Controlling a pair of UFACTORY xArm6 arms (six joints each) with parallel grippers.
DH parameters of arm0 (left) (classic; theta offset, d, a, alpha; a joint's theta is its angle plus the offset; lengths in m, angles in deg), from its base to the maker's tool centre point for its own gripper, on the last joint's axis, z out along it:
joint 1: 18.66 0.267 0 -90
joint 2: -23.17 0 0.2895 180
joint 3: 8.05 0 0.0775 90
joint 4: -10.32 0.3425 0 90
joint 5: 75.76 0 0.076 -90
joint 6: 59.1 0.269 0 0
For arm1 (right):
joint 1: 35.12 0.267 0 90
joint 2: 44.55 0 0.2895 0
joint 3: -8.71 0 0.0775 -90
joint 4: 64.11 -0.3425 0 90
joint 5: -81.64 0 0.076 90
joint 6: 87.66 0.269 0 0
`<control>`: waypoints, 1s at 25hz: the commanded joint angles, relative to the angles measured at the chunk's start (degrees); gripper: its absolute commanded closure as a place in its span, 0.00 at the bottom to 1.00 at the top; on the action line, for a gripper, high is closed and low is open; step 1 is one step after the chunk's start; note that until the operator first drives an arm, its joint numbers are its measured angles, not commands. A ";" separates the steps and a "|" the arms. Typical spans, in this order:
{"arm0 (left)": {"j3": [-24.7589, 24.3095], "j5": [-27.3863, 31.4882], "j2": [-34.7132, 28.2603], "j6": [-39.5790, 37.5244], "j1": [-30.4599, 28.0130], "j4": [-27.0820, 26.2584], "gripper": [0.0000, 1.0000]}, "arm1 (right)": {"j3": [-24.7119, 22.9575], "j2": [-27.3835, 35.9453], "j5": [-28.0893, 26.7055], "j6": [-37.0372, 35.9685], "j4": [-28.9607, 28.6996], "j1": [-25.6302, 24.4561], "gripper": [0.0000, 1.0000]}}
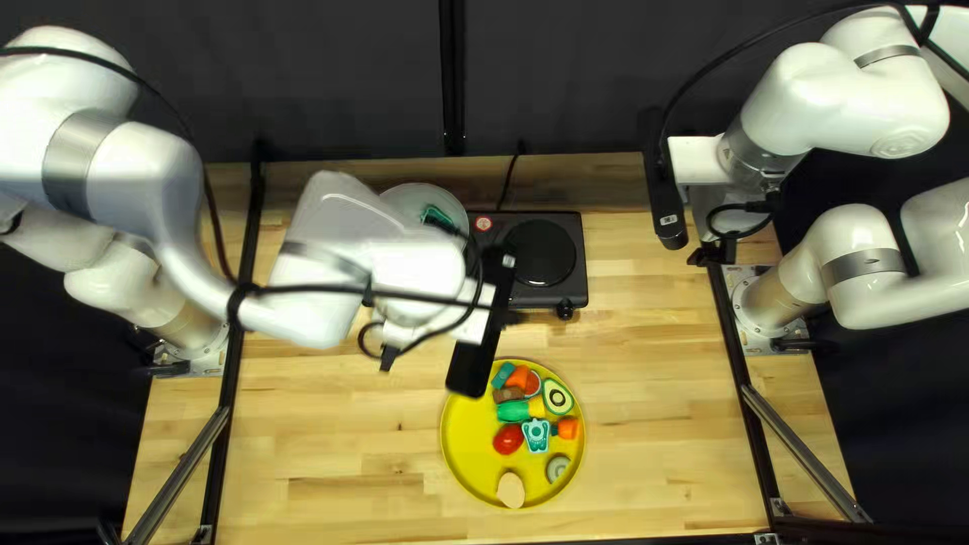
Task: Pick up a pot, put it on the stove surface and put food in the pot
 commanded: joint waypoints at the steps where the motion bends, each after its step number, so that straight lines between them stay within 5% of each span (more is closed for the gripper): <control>1: -6.04 -2.76 -3.82 -8.12 -4.09 -1.93 0.00 | 0.00 0.00 0.00 0.00 0.00 0.00 0.00; 9: -16.72 -0.83 -14.74 -14.87 -0.82 -3.58 0.00 | 0.00 0.00 0.00 0.00 0.00 0.00 0.00; 15: -25.91 3.22 -31.71 -4.44 9.90 0.09 0.00 | 0.00 0.00 0.00 0.00 0.00 0.00 0.00; 25: -26.30 5.06 -35.62 -2.39 11.19 1.85 0.00 | 0.00 0.00 0.00 0.00 0.00 0.00 0.00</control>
